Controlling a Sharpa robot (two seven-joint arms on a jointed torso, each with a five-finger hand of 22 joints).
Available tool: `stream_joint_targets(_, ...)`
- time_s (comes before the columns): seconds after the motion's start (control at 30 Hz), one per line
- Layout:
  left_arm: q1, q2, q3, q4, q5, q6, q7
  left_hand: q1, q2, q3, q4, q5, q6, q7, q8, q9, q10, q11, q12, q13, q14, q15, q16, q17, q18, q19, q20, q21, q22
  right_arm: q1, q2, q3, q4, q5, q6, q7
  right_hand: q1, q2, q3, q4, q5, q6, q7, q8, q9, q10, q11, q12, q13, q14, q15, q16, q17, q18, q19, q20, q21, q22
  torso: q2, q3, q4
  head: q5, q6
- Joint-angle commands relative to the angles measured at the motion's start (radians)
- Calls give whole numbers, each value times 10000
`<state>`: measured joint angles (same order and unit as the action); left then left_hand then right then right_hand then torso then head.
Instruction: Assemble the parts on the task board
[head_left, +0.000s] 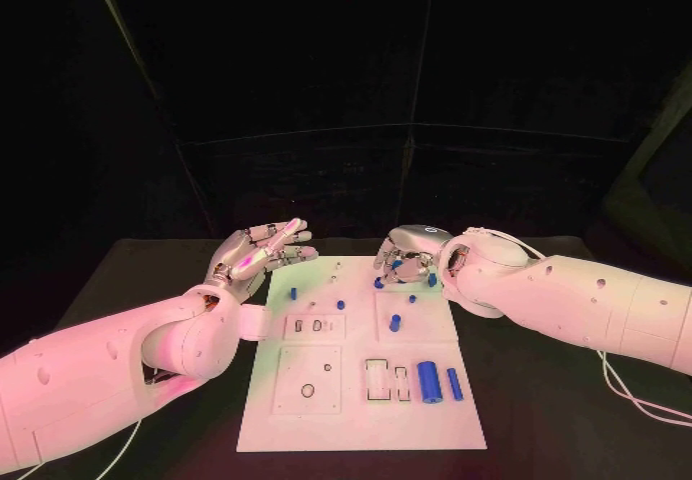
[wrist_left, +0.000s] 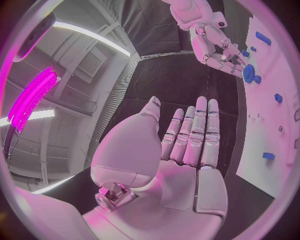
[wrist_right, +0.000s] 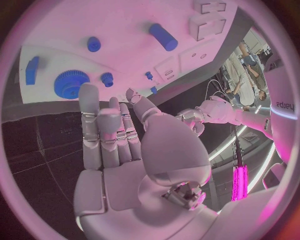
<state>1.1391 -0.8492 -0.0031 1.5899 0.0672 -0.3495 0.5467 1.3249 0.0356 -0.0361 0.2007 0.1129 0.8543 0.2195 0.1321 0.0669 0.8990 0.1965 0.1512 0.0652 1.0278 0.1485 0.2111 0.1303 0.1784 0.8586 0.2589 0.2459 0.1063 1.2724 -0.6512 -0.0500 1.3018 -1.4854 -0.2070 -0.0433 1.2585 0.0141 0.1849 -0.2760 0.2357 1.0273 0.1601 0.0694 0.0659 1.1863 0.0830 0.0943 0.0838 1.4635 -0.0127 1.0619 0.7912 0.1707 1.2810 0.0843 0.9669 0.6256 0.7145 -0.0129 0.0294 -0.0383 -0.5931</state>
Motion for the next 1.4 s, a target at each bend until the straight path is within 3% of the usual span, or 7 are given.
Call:
stream_joint_targets(0.03, 11, -27, 11, 107, 42, 413, 221, 59, -19, -36, -16, -31, 82, 286, -16, -16, 78, 17, -35, -17, 43, -2, -37, 11, 61, 72, 12, 49, -13, 40, 35, 14, 76, -1263, 488, -898, -150, -21, 84, 29, -69, -180, -21, -43, 2, -189, 17, -73, 17, 482, 59, 701, 775, -271, 165, 45, 732, 901, 161, -6, -11, -13, 30)
stream_joint_targets(0.3, 11, -74, 11, 228, 42, 436, 193, 54, -38, -57, -23, -31, 78, 294, -28, -18, 72, 23, -48, -18, 44, 1, -54, 13, 59, 78, 12, 43, -20, 54, 105, 16, 95, -1604, 637, -1223, -162, -64, 175, 68, -96, -228, -23, -22, 13, -330, 54, -28, 67, 379, 86, 1163, 1185, -317, 90, 97, 1233, 1424, 270, -7, -14, -8, 31)
stream_joint_targets(0.6, 12, -75, 11, 217, 42, 436, 153, 55, -39, -59, -25, -30, 77, 296, -31, -18, 70, 25, -51, -19, 44, 2, -58, 13, 59, 79, 12, 41, -22, 58, 246, 17, -24, -1727, 571, -1274, -150, -73, 231, 86, -110, -293, -28, -33, 8, -372, 54, 11, 96, 335, 96, 1327, 1322, -324, 33, 117, 1408, 1591, 307, -1, 3, -13, 39)
stream_joint_targets(0.87, 13, -52, 11, 185, 42, 445, 110, 58, -38, -60, -28, -29, 77, 297, -33, -18, 70, 26, -53, -19, 45, 2, -61, 14, 58, 81, 12, 40, -23, 59, 417, 18, -197, -1740, 543, -1187, -147, -15, 316, 139, -141, -335, -37, -29, 10, -327, 38, 86, 137, 322, 91, 1516, 1510, -337, 7, 124, 1590, 1777, 329, 8, 12, 72, 4)
stream_joint_targets(1.4, 13, -10, 11, 111, 42, 413, 84, 96, -27, -57, -62, -23, 75, 304, -50, -20, 63, 32, -71, -19, 49, 5, -85, 17, 56, 90, 13, 31, -35, 59, 778, 18, -610, -1643, 888, -1024, -101, 77, 499, 219, -256, -311, -68, 3, 23, -145, -17, 240, 212, 306, 58, 1782, 1751, -363, -13, 110, 1889, 2090, 380, 20, 8, 101, -36)
